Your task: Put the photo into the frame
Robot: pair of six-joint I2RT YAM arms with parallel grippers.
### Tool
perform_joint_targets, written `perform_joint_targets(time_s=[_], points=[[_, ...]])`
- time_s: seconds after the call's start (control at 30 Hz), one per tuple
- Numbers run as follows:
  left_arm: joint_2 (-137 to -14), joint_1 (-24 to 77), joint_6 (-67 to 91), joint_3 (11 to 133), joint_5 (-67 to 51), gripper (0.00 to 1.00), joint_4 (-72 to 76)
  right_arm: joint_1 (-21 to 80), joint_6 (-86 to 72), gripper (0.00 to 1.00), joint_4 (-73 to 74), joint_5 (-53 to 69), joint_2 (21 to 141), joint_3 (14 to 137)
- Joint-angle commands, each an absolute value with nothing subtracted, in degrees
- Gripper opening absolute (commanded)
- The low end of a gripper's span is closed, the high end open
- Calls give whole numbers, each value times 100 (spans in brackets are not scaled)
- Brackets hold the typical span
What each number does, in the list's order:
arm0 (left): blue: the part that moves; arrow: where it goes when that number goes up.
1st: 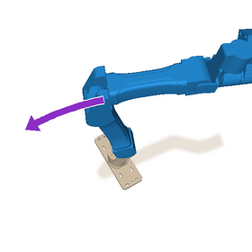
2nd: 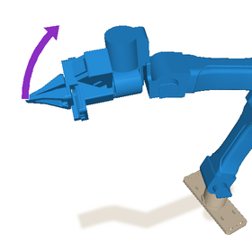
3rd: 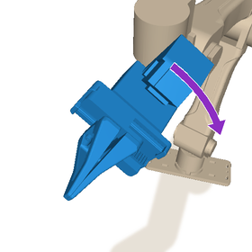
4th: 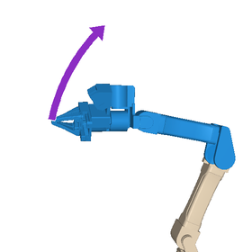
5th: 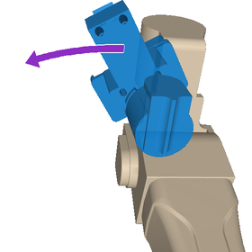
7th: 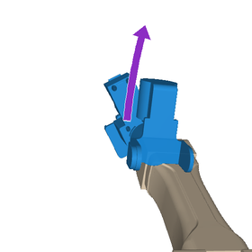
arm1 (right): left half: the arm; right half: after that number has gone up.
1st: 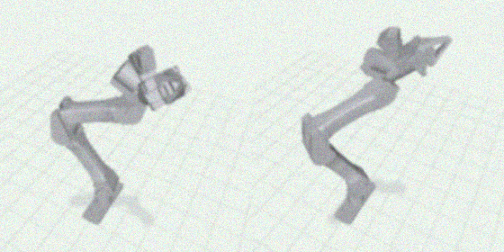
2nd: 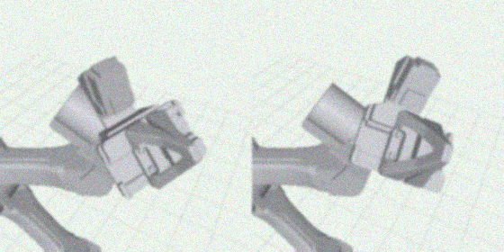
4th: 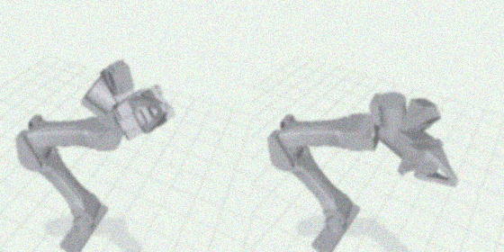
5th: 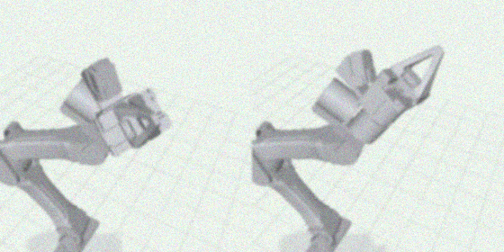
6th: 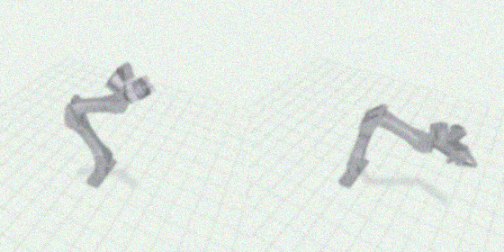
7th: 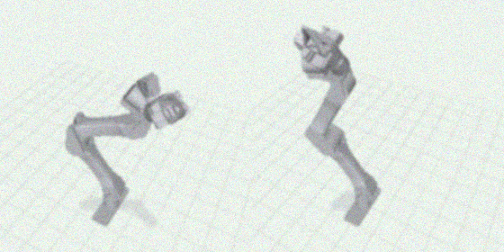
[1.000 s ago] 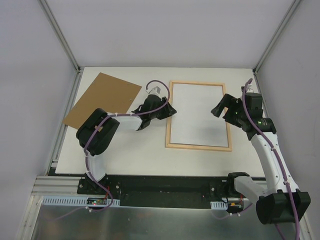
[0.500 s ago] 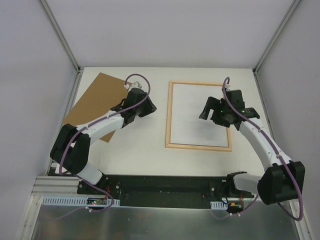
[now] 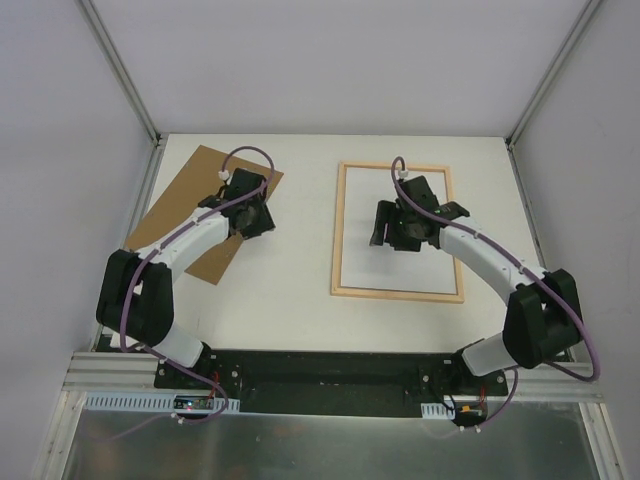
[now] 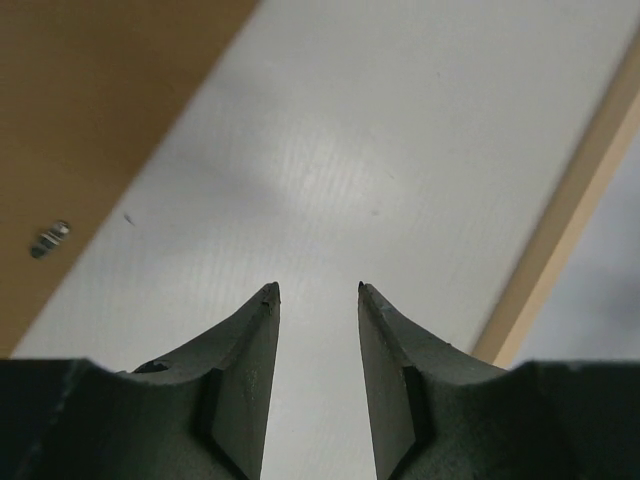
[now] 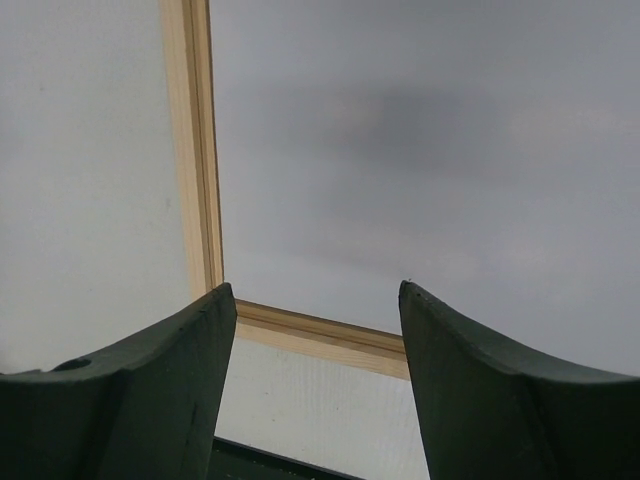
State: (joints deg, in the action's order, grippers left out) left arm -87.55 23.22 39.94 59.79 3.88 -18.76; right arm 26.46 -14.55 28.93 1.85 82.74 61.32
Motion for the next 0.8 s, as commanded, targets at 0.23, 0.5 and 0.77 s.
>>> perform_joint_targets(time_s=[0.23,0.5,0.77], points=[[-8657,1486,3656,6065,1362,33,-2944,3629,-1485,63,2909,-325,9368,7250],[-9035,800,3437,5976,1152,33,-3032,4043,-1468,61,2883,-343,9773,7541],[-9703,501,3208,6284,660,30,-2901,4140,-1441,60,2830,-316,9756,7418]])
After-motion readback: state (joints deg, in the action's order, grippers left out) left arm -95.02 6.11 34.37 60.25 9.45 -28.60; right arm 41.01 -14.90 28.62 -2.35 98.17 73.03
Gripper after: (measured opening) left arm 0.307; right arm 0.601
